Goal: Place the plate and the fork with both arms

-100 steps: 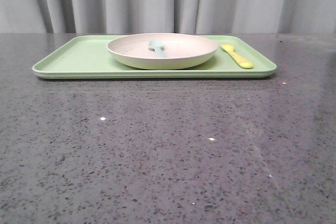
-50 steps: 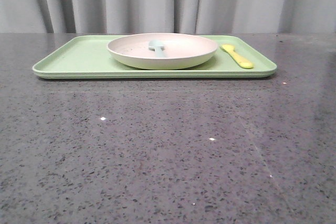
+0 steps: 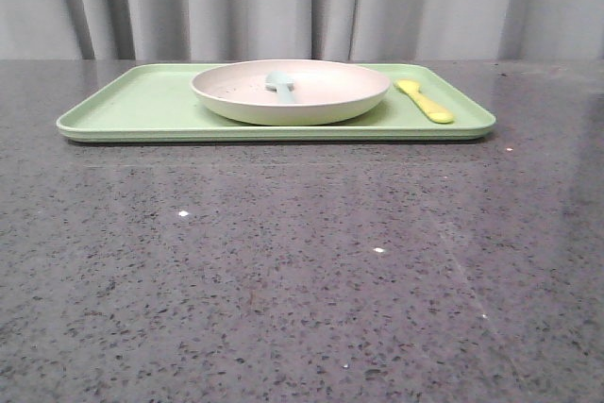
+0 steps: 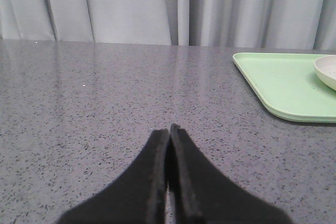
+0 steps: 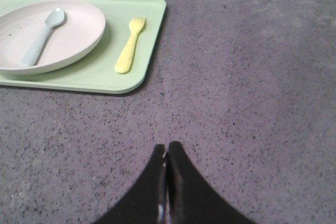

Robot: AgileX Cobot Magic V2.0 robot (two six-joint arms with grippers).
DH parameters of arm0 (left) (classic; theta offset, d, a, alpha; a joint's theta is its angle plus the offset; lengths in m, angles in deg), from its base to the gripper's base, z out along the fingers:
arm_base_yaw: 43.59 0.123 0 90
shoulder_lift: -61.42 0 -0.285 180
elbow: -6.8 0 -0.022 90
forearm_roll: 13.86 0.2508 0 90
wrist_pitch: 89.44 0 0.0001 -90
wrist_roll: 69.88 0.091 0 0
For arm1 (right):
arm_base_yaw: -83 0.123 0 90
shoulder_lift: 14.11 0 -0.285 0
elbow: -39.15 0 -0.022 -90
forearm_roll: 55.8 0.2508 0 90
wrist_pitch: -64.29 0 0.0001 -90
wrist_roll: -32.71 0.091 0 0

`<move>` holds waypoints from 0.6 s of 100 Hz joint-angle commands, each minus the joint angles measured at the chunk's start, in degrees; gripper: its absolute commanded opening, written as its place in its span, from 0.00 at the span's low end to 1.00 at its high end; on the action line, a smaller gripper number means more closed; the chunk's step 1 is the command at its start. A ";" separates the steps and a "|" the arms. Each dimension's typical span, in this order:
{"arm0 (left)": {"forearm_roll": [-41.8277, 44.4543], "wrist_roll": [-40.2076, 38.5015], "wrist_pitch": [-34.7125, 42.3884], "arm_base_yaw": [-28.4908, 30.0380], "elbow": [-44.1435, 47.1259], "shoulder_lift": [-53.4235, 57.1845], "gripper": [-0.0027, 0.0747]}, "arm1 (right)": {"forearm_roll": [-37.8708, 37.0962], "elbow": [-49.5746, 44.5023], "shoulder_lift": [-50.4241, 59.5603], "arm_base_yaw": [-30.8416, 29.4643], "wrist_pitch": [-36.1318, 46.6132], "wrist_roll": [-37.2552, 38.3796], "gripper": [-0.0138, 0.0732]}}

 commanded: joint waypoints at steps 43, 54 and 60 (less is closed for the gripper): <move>-0.21 -0.22 4.62 0.12 0.66 1.82 0.01 | 11.44 -15.58 10.78 -13.03 23.37 -14.15 0.08; -0.21 -0.22 4.62 0.12 0.66 1.82 0.01 | 11.44 -18.68 14.72 -14.77 23.42 -14.15 0.08; -0.21 -0.22 4.62 0.12 0.66 1.82 0.01 | 11.44 -20.66 17.19 -15.21 23.73 -13.93 0.08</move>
